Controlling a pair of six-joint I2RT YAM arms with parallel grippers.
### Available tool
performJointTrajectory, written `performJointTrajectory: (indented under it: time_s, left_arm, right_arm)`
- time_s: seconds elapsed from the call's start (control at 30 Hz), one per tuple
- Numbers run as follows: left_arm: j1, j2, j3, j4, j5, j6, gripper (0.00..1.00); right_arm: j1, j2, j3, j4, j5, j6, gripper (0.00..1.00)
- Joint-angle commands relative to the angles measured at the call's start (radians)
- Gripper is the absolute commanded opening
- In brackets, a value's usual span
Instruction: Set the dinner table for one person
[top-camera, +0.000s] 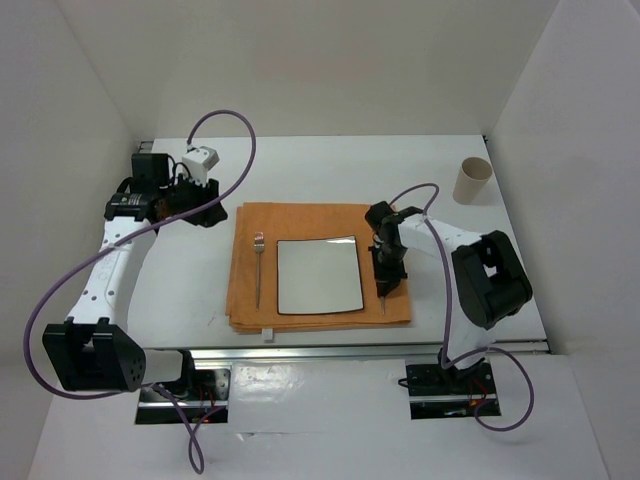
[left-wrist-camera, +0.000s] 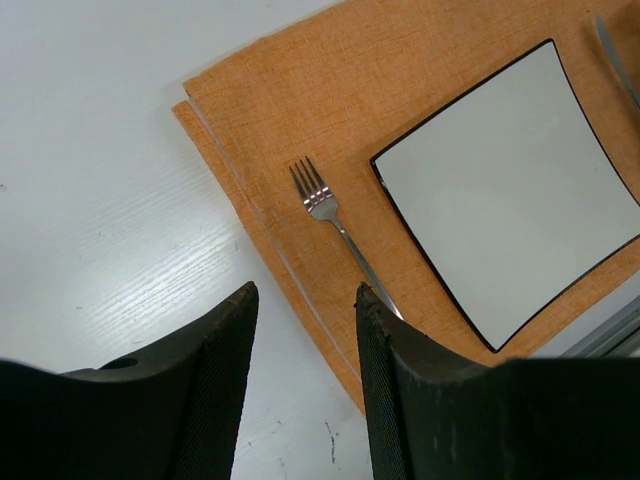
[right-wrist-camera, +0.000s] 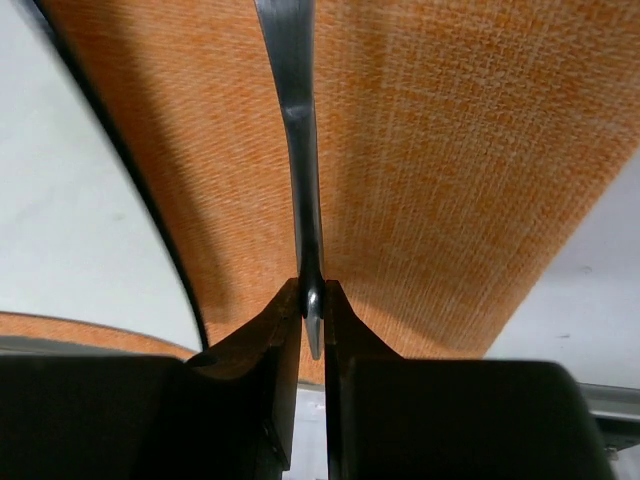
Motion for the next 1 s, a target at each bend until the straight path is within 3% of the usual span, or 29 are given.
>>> performJointTrajectory:
  time_s: [0.0,0.43,0.57,0.73,0.8,0.97]
  left_arm:
    - [0.002,-0.038,-0.007,-0.004,-0.003,0.029,0.51]
    - [0.002,-0.038,-0.007,-0.004,-0.002,0.047,0.51]
    - [0.002,-0.038,0.002,-0.015,-0.02,0.057,0.51]
    - [0.002,-0.038,-0.007,-0.004,0.014,0.037,0.51]
    - [0.002,-0.029,-0.016,0.005,0.014,0.027,0.51]
    - [0.002,-0.029,-0.016,0.005,0.014,0.027,0.51]
  right_arm:
    - [-0.012,0.026,-0.04,0.056,-0.019,-0.017,0.0]
    - [-0.043,0.069,-0.004,0.147,-0.02,-0.006,0.0]
    - [-0.043,0.069,-0.014,0.182,-0.03,0.006,0.07]
    - [-0.043,0.057,0.004,0.202,0.005,0.006,0.07]
    - [-0.043,0.066,0.004,0.202,0.006,-0.003,0.13]
    - [-0.043,0.031,-0.007,0.191,0.006,0.008,0.49]
